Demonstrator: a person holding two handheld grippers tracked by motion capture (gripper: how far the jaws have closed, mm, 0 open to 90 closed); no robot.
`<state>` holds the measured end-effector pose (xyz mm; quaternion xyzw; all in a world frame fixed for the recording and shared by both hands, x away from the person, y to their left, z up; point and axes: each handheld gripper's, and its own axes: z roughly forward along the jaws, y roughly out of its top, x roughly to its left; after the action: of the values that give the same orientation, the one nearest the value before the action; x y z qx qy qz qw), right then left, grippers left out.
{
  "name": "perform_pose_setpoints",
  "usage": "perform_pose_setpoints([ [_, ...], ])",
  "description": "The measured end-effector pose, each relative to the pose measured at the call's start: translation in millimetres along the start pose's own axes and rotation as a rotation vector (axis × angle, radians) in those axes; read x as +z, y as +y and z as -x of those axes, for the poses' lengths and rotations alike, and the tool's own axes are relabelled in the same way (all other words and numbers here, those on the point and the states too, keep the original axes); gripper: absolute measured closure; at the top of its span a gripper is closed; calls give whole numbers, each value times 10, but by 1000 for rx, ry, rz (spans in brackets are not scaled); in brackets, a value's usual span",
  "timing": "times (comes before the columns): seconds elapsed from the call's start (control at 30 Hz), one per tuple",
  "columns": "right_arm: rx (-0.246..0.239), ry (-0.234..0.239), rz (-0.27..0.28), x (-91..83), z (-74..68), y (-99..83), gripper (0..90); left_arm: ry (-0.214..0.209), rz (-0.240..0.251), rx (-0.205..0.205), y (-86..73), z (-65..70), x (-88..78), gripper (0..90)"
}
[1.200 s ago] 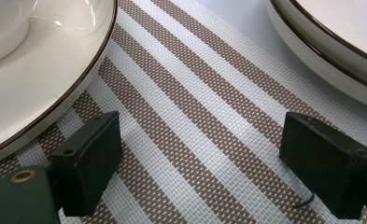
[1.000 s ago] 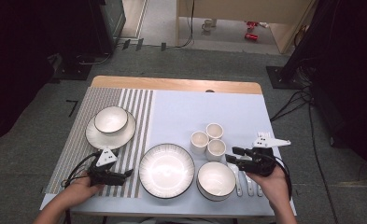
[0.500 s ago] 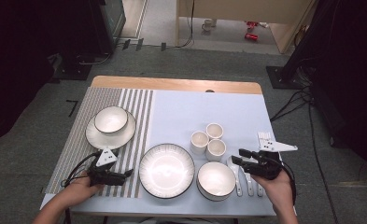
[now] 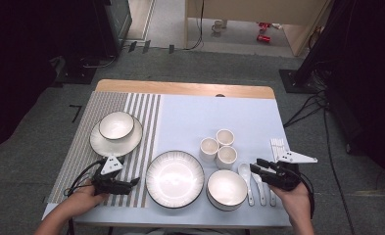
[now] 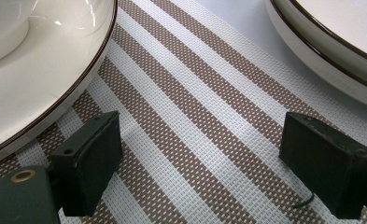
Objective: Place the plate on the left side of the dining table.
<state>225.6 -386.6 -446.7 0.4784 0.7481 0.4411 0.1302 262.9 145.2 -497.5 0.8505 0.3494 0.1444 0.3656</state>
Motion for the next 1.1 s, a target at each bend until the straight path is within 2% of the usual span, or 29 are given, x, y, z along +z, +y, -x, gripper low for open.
perform_pose_setpoints([
  [0.2, 10, -51, -25, -11, 74, -65, 632, 0, -1, 0, 1, 0, -1, 130],
  [0.27, 26, -55, -23, -21, 110, -78, 636, 0, -2, 0, 1, 0, -1, 130],
  [0.7, 45, -138, -27, -48, 265, -185, 631, -1, 0, -1, 0, -1, -1, 130],
  [1.1, 78, -191, -34, -64, 371, -261, 615, -2, 0, -3, 0, -3, -1, 130],
])
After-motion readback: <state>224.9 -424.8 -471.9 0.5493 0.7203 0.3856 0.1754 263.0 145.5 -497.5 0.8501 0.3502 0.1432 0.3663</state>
